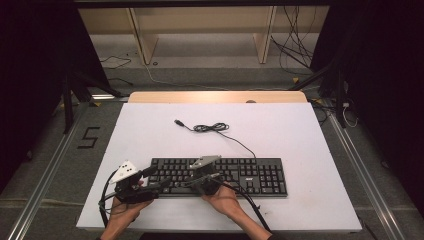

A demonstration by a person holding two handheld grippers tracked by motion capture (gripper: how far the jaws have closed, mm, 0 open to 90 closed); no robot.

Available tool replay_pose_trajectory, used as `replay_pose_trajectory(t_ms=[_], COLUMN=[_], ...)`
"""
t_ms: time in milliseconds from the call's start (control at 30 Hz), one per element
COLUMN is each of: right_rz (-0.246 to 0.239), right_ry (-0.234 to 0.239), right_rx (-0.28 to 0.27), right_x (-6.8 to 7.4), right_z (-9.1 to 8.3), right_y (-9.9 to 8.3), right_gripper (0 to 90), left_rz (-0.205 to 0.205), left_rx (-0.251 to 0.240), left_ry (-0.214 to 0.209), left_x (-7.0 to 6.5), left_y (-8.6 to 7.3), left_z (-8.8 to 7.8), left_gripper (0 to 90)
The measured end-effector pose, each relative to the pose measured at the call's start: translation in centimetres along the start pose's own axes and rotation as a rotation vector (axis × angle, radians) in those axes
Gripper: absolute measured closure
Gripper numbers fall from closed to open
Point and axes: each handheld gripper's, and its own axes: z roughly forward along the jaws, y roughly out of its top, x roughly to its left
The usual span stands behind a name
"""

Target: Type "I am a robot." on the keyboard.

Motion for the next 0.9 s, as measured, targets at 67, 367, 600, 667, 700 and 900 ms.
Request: replay_pose_trajectory(t_ms=[67,367,600,667,700,900], right_rz=[0.000,0.010,0.055,0.063,0.069,0.078], right_ry=[-0.007,-0.003,0.026,0.019,0.010,0.013], right_rx=[0.014,-0.003,-0.076,-0.086,-0.088,-0.102], right_x=[0.0,0.1,-0.9,-1.2,-1.3,-1.9], right_z=[0.2,0.0,-1.6,-2.0,-2.2,-2.9], right_y=[-0.2,-0.2,0.3,0.4,0.4,0.4], right_gripper=[90.0,89.1,78.5,72.2,69.5,57.9], left_rz=[0.000,-0.001,0.002,0.002,0.005,0.005], left_rx=[0.001,0.004,0.005,0.005,0.005,0.004], left_ry=[0.000,0.003,0.003,0.003,0.003,0.003], left_x=[0.0,0.0,0.1,0.1,0.1,0.1], left_y=[0.0,-0.1,-0.1,-0.1,-0.1,-0.1], left_z=[0.0,0.0,0.0,0.0,0.0,0.0], left_gripper=[24.5,24.5,24.5,24.5,24.6,24.5])
